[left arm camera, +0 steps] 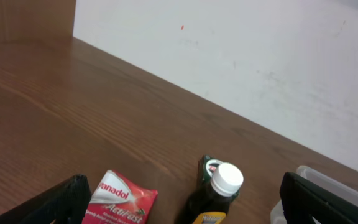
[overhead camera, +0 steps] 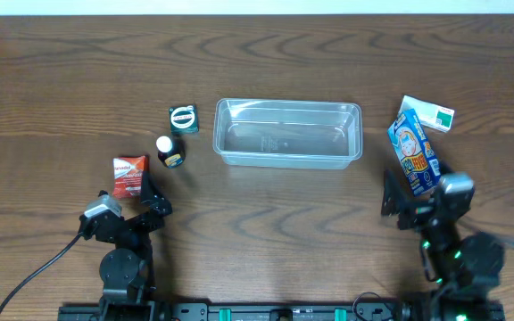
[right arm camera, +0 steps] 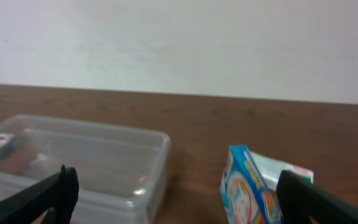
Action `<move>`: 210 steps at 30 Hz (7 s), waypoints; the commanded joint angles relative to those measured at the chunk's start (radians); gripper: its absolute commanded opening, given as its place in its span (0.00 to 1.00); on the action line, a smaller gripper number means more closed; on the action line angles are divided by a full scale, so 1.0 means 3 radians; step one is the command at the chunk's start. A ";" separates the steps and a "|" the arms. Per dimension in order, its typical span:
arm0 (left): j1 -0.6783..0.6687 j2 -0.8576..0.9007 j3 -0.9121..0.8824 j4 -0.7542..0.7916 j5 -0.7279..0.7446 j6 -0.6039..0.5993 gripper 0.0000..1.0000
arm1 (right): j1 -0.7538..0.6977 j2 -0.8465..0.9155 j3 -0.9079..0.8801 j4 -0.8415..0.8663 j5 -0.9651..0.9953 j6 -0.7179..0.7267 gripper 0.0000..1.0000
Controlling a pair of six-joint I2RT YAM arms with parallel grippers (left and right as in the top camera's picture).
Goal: Pack container
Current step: 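Reach the right gripper to the blue box and grasp it, then carry the blue box left and lower it into the clear container, then lay the blue box flat in the container and release it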
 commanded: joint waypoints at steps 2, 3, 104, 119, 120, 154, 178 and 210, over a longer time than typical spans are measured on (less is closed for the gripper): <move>0.0015 -0.0020 -0.0076 -0.0100 -0.0029 0.0069 0.98 | 0.0006 0.0956 0.0947 -0.0361 -0.0277 -0.0088 0.99; 0.0015 -0.0020 -0.0076 -0.0100 -0.0029 0.0069 0.98 | -0.0015 0.1174 0.1155 -0.0510 -0.0319 -0.0088 0.99; 0.0015 -0.0020 -0.0076 -0.0100 -0.0029 0.0069 0.98 | 0.1932 0.3966 0.3639 -0.2094 0.1254 -0.3700 0.01; 0.0015 -0.0020 -0.0076 -0.0100 -0.0029 0.0069 0.98 | 0.1993 0.4528 0.3639 -0.1738 0.1181 -0.3756 0.01; 0.0015 -0.0020 -0.0076 -0.0100 -0.0029 0.0069 0.98 | 0.1993 0.4542 0.3639 -0.1737 0.1134 -0.3756 0.01; 0.0015 -0.0020 -0.0076 -0.0100 -0.0029 0.0069 0.98 | 0.1970 0.5222 0.3538 -0.1623 0.0781 -0.4050 0.01; 0.0015 -0.0020 -0.0076 -0.0100 -0.0029 0.0069 0.98 | 0.1714 0.5224 0.3393 -0.1579 0.0729 -0.4032 0.01; 0.0015 -0.0020 -0.0076 -0.0100 -0.0029 0.0069 0.98 | 0.1592 0.5224 0.3352 -0.1591 0.0771 -0.4009 0.02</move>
